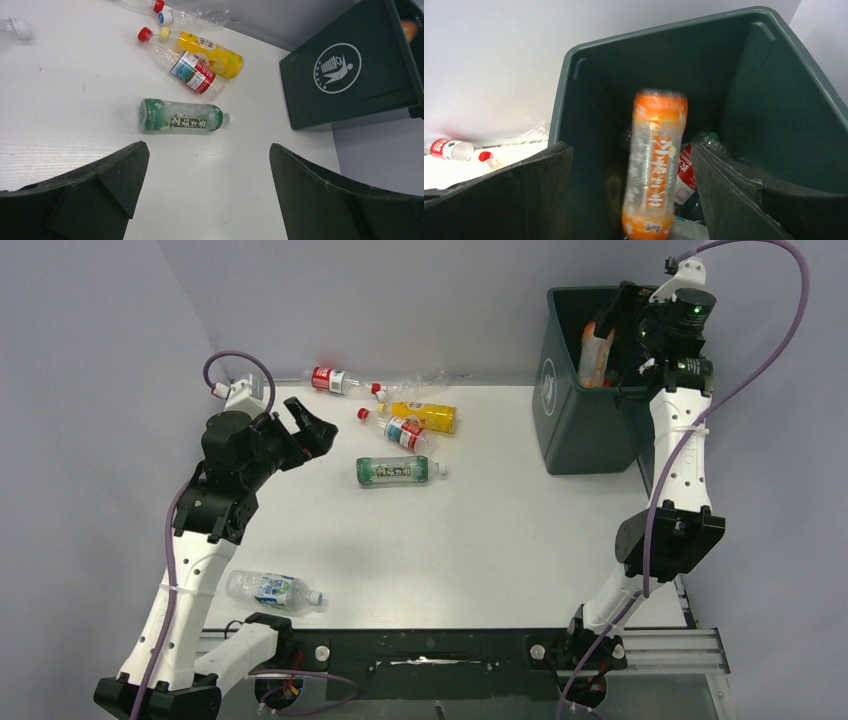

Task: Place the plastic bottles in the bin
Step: Place the plastic bottle in the trash bin, then pick up the plastic bottle at the center of the board.

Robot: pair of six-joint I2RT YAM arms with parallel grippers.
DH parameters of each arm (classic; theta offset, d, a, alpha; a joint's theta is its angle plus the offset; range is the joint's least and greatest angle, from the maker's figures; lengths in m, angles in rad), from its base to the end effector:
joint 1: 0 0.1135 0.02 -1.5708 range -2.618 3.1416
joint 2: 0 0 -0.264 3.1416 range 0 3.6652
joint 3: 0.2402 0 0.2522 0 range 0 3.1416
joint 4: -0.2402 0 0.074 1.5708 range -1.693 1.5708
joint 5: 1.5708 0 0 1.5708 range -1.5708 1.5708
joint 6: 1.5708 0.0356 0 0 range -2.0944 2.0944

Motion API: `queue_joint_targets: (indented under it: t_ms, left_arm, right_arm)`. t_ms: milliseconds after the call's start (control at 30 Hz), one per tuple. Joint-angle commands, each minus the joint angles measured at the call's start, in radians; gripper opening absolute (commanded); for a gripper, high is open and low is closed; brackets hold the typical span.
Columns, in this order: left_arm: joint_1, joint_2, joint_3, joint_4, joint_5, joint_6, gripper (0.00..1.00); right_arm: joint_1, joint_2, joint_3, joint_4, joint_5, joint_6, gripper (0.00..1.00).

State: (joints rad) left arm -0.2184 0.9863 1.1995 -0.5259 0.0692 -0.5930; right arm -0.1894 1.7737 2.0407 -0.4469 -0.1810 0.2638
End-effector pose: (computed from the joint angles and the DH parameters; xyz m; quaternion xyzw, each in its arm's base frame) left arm 0.1998 -0.0469 0.4105 -0.1305 0.7978 -0.2578 0.5293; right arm 0.3949 -0.0692 0.4751 0.1154 0.7581 0.0931 0.6351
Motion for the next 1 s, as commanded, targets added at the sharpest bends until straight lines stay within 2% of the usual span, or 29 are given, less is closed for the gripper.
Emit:
queue_joint_targets:
  t_ms: [0,167,433,733,967]
  left_arm:
    - [0.008,-0.002,0.006,0.076,0.02,-0.006,0.93]
    - [0.008,0.001,0.006,0.083,0.021,-0.01,0.93]
    - [0.008,0.002,0.005,0.083,0.016,-0.011,0.93]
    - [0.013,-0.007,-0.014,0.091,0.016,-0.014,0.93]
    - [0.014,-0.006,-0.017,0.098,0.021,-0.018,0.93]
  right_arm:
    - [0.008,-0.046,0.042,0.029,-0.035,-0.006,0.93]
    - [0.086,-0.108,0.024,0.003,-0.006,-0.049,0.95]
    - [0.34,-0.256,-0.135,-0.03,0.04,-0.128,0.95]
    - [0.589,-0.378,-0.39,-0.024,-0.082,-0.116,0.95]
    - [0.757,-0.404,-0.562,0.067,-0.187,-0.059,0.95]
